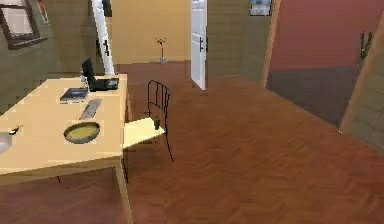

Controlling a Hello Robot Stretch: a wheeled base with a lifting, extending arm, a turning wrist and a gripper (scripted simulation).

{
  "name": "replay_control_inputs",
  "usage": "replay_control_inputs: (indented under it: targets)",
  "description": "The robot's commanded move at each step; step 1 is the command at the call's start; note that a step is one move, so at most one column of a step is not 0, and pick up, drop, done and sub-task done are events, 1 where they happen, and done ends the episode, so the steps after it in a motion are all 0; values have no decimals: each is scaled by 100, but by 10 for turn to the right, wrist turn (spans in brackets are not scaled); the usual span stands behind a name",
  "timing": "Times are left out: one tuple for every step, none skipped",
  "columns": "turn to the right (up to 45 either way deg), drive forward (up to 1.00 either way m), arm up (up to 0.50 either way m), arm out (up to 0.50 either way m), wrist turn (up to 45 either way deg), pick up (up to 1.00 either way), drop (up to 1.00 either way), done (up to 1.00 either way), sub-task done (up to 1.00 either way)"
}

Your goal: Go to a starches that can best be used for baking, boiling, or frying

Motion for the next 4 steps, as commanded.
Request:
replay_control_inputs:
  targets:
    - [-150,0,0,0,0,0,0,0,0]
    - [0,15,0,0,0,0,0,0,0]
    - [450,0,0,0,0,0,0,0,0]
    - [0,100,0,0,0,0,0,0,0]
